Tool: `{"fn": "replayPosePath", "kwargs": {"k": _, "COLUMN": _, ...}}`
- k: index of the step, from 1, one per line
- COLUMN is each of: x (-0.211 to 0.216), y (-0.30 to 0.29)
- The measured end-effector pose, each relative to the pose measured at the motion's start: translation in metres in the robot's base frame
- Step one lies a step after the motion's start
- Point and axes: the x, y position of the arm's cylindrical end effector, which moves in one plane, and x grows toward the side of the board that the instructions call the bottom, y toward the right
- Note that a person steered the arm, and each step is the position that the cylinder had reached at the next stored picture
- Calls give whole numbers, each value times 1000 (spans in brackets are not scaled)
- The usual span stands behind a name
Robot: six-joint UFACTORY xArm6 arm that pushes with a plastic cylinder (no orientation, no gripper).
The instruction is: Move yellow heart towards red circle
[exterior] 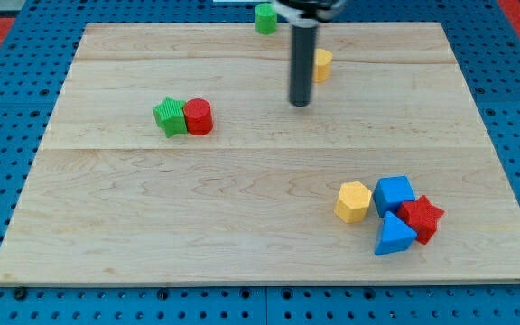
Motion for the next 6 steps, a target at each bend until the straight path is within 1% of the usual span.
{"fn": "replayPosePath", "kwargs": {"k": 1, "x": -14, "y": 58}}
{"fn": "replayPosePath", "kwargs": {"k": 2, "x": -61, "y": 67}}
{"fn": "replayPosePath", "kwargs": {"k": 3, "x": -82, "y": 22}}
{"fn": "replayPosePath", "kwargs": {"k": 4, "x": -76, "y": -58}}
{"fn": "replayPosePath", "kwargs": {"k": 5, "x": -47, "y": -144}}
{"fn": "replayPosePath", "kwargs": {"k": 6, "x": -66, "y": -146}}
